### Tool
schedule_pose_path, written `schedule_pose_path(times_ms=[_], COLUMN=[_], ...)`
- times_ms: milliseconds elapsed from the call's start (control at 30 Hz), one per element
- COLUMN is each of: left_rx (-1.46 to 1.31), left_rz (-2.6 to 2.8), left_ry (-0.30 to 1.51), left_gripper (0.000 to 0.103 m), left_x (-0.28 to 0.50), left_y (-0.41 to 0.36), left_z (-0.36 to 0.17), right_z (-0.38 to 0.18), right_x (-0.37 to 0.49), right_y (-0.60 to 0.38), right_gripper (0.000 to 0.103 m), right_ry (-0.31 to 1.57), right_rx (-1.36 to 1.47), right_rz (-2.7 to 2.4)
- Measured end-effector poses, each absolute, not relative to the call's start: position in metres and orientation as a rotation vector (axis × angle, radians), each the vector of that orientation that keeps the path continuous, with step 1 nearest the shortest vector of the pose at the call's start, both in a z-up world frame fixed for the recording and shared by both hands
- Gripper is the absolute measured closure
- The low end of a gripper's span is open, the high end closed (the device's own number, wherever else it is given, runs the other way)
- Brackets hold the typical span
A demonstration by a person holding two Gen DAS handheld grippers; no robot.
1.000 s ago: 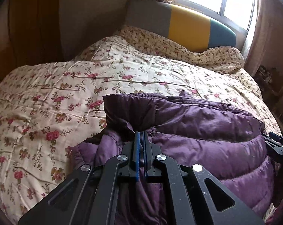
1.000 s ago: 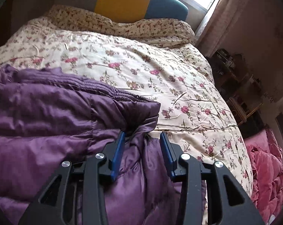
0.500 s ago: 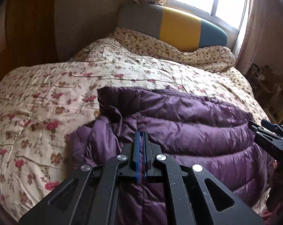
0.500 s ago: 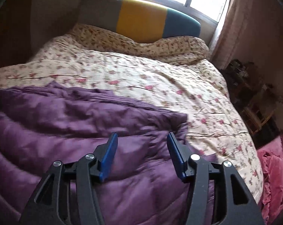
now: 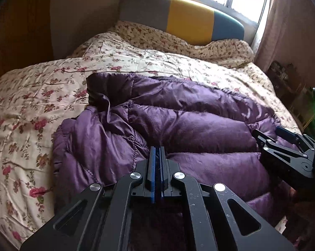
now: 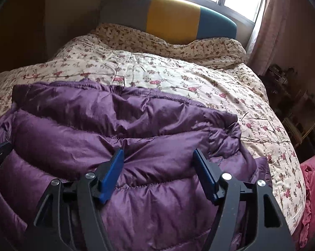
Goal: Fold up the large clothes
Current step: 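Release the hem and press both open grippers on the folded jacket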
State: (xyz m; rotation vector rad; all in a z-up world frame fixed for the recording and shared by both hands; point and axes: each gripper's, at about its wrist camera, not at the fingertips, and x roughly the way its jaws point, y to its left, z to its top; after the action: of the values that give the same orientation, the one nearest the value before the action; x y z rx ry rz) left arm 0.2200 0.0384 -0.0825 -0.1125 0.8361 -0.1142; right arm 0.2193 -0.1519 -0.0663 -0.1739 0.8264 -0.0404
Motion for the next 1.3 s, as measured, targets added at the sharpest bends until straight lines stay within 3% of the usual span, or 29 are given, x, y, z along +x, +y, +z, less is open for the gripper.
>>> schedule_pose_path(times_ms=[33, 100, 167, 933, 1300], left_rx=[-0.108, -0.111, -0.123, -0.152, -0.143], left_rz=[-0.106, -0.109, -0.099, -0.189, -0.153], left_ry=[0.837, 0.823, 0.824, 0.811, 0.802], left_gripper=[0.087, 0.042, 0.008, 0.007, 0.008], left_x=[0.222, 0.223, 0.225, 0.243, 0.226], left_y=[0.038, 0.038, 0.038, 0.041, 0.043], left_z=[-0.084, -0.086, -0.087, -0.116, -0.098], right_z=[-0.069, -0.075, -0.08, -0.111, -0.105], right_x=[0.22, 0.221, 0.223, 0.232, 0.23], right_y=[-0.152, -0.151, -0.15, -0.144, -0.142], right_gripper=[0.033, 0.032, 0.03, 0.03, 0.03], right_ry=[0.83, 0.834, 0.838, 0.823, 0.821], right_rx=[-0.177, -0.181, -0.187, -0.214, -0.227], right_rz=[-0.041, -0.041, -0.044, -0.069, -0.075])
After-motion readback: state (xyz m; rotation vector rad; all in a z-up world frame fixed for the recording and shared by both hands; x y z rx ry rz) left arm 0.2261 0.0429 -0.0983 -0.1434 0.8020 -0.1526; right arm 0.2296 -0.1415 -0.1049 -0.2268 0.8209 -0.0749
